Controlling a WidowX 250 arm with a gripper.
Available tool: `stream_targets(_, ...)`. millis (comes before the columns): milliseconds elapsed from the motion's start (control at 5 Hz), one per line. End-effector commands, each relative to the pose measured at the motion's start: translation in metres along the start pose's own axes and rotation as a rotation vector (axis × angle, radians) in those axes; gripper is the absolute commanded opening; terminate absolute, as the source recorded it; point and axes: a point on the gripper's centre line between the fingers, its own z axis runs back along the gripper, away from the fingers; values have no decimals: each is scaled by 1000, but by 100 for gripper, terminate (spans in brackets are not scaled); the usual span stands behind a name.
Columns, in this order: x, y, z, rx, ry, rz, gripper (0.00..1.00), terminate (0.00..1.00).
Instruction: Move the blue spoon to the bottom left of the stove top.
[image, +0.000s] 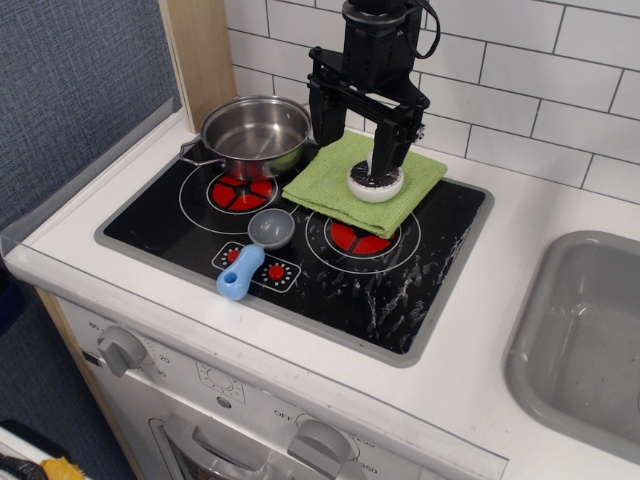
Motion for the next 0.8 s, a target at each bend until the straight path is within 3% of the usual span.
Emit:
stream_targets(0,0,0,0,0,0,0,100,0)
stream_targets(200,-40,8,0,-38,-55,113,100,0)
stream_targets(400,-75,10,-5,-41,-69,157,100,0)
stream_targets(600,-97,12,-20,-42,-150,129,100,0)
